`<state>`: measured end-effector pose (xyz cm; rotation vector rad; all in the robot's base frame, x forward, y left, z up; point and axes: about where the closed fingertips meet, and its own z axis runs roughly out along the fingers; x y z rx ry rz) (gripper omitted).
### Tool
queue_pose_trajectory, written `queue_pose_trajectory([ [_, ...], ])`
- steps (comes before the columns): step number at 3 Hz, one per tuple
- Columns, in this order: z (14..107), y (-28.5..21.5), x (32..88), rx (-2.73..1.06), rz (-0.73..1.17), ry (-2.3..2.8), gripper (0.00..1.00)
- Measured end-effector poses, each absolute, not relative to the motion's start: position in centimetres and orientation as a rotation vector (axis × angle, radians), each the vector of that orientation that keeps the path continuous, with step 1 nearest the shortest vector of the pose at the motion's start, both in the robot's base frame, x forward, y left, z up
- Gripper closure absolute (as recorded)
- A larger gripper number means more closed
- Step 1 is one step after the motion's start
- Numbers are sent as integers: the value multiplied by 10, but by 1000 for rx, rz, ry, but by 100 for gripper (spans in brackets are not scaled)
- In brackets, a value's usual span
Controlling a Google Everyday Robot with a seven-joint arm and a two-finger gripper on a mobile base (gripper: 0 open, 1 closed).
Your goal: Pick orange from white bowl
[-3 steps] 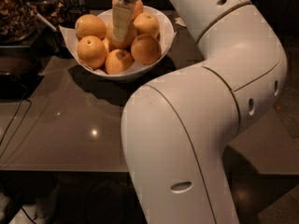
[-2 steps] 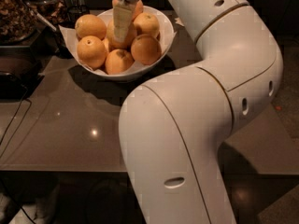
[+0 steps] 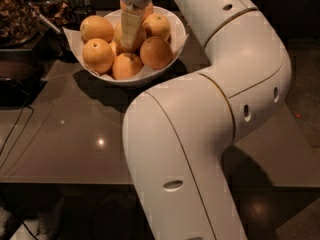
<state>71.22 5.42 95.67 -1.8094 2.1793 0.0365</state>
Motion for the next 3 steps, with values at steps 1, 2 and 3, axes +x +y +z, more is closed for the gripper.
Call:
queue_pose_trajectory([
  [1, 948, 54, 714, -1809, 62, 2193, 36],
  [2, 942, 55, 716, -1812, 78, 2202, 35],
  [3, 940, 52, 715, -1804, 104, 2205, 54],
])
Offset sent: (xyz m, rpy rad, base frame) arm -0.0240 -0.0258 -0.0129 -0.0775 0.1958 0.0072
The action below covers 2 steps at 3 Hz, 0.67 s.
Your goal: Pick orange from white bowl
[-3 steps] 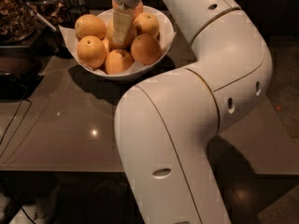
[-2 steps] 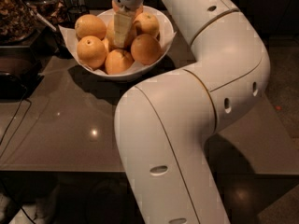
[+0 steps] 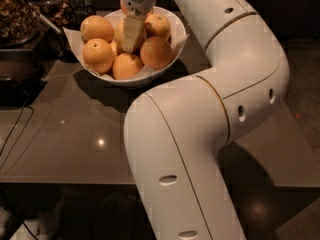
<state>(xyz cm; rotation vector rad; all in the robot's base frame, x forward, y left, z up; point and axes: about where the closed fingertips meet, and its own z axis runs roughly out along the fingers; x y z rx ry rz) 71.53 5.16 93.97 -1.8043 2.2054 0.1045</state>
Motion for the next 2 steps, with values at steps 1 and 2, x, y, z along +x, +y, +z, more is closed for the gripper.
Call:
queue_pose_trajectory([
  [1, 940, 52, 715, -1804, 104, 2205, 77],
  [2, 943, 57, 725, -1778, 92, 2168, 99],
])
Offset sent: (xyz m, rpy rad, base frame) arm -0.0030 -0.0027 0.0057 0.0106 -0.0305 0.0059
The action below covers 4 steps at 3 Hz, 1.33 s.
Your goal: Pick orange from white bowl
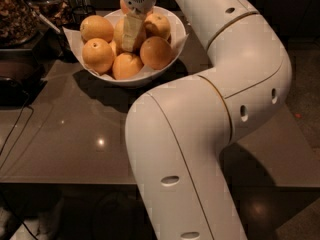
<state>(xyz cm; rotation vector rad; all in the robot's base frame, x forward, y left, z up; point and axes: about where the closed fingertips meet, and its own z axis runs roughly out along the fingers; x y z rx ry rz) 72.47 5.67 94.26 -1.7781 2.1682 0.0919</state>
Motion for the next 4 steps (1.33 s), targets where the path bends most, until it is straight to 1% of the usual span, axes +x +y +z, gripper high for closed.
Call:
queue_pose_trajectory([
  [1, 968, 43, 718, -1737, 109, 2071, 100],
  [2, 988, 27, 684, -1702, 164, 1984, 100],
  [4, 1002, 33, 672, -1671, 211, 2013, 100],
])
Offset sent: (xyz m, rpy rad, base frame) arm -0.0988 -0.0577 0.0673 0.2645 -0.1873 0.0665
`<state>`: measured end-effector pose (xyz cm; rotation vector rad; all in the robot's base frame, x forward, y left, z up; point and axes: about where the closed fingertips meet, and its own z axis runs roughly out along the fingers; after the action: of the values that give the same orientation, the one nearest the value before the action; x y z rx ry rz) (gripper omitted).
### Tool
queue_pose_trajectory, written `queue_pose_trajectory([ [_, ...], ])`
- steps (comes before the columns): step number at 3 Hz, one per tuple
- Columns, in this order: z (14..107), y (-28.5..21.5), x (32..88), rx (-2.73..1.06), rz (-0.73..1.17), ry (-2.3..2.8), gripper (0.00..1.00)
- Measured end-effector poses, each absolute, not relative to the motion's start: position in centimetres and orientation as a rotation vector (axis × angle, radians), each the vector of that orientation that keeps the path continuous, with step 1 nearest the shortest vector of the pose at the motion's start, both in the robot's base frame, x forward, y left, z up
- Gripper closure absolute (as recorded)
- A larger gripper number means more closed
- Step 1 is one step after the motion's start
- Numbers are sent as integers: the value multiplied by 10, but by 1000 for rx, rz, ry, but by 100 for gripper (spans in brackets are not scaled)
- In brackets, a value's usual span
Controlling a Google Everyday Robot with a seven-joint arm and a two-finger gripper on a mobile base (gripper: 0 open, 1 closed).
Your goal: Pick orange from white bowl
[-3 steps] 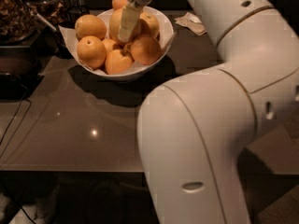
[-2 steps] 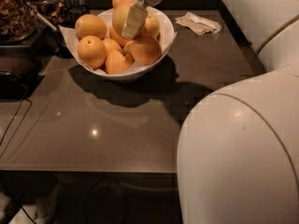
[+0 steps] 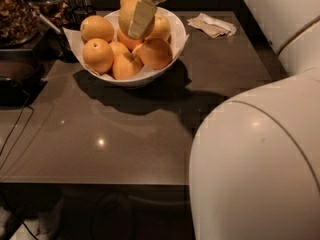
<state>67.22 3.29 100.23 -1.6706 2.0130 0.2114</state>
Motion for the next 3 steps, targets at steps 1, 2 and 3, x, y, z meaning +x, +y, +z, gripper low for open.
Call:
queue_pose_trajectory([
  [1, 1009, 33, 662, -1659, 230, 2022, 100],
  [2, 1019, 29, 645, -1653, 255, 1967, 100],
  [3, 1016, 32, 646, -1655, 268, 1965, 100],
])
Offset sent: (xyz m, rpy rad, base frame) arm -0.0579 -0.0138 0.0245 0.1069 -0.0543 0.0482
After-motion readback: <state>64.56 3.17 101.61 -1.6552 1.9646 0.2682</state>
